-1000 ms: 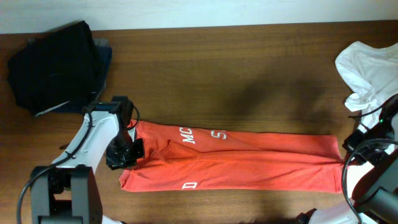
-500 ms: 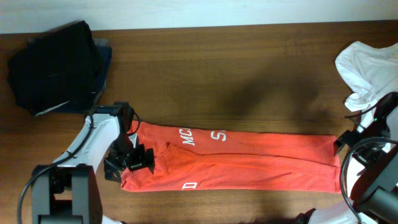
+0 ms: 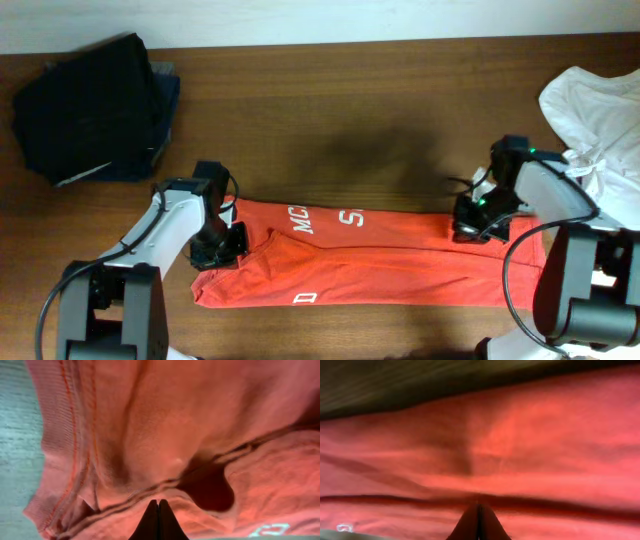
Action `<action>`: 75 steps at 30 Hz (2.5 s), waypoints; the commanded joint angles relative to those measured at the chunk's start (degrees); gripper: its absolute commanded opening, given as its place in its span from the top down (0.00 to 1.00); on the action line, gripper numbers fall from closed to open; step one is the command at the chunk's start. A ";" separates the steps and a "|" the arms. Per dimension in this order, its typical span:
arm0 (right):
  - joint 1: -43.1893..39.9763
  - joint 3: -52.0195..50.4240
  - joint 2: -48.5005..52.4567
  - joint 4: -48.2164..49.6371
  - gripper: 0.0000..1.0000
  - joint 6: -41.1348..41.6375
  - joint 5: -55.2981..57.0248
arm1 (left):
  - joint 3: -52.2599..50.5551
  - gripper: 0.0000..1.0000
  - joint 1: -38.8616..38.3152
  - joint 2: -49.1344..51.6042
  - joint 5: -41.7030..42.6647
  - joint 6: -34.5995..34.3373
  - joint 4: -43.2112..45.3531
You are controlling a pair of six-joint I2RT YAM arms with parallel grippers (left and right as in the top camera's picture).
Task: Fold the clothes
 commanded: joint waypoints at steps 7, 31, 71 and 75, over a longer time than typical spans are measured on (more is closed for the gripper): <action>3.82 -10.25 -0.17 11.34 0.96 5.57 7.50 | -1.64 0.99 0.13 13.20 -5.88 -2.21 13.68; 4.70 17.14 1.53 -2.16 0.62 -2.54 -0.11 | 22.95 0.99 0.13 0.26 -13.35 -1.90 10.38; 45.11 27.58 26.43 41.81 0.92 4.94 -6.95 | 23.52 0.01 10.38 -13.11 -13.33 -5.42 8.15; 38.75 37.68 22.23 34.62 0.83 2.45 -14.38 | 23.52 0.01 10.38 -13.11 -13.33 -5.42 8.15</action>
